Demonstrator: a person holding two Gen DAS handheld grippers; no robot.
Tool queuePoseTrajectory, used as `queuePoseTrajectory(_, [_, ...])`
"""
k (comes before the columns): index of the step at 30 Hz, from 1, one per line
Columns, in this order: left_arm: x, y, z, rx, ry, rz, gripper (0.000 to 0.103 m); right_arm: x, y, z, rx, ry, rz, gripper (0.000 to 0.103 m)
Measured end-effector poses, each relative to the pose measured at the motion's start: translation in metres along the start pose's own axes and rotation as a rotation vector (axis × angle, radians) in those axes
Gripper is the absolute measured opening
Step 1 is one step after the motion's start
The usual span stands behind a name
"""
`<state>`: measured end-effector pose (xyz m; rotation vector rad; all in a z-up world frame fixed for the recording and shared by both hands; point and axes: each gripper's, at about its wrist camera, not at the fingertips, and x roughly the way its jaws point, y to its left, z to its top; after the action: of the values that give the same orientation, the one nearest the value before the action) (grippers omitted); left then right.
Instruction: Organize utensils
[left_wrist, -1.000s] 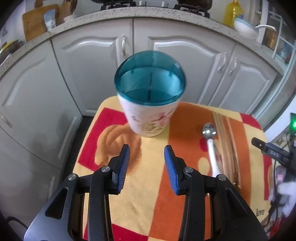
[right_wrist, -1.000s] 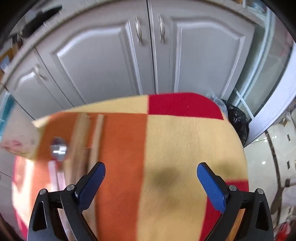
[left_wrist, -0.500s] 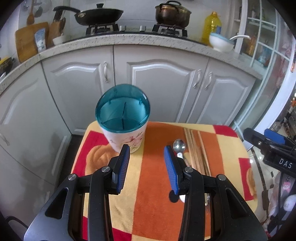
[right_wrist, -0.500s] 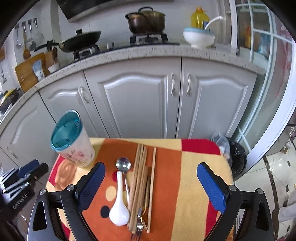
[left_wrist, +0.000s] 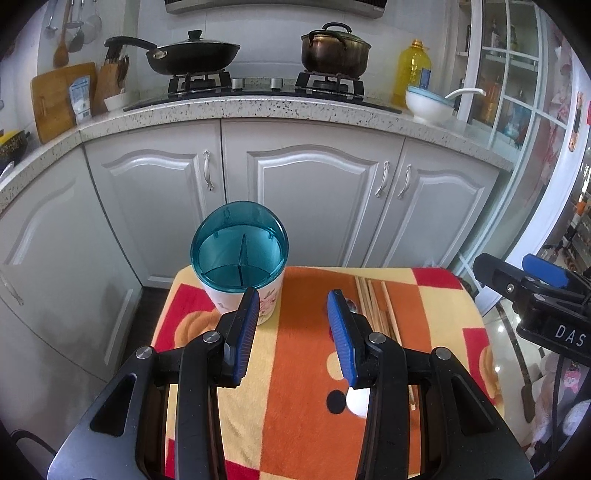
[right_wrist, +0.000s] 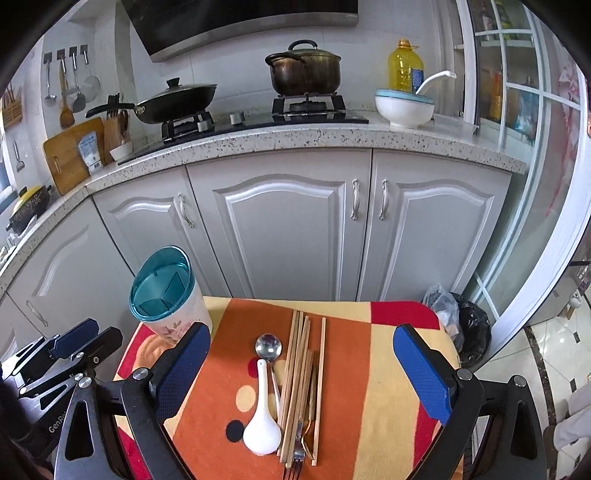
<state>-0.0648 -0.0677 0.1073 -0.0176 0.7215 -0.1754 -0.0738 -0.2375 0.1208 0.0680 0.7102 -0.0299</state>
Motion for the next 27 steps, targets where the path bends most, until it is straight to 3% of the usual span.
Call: queuePoseTrajectory(27, [-0.012, -0.003, 0.011, 0.001, -0.027, -0.014, 0.037, -0.020, 0.008, 0.014, -0.021, -0.037, 0.023, 0.099])
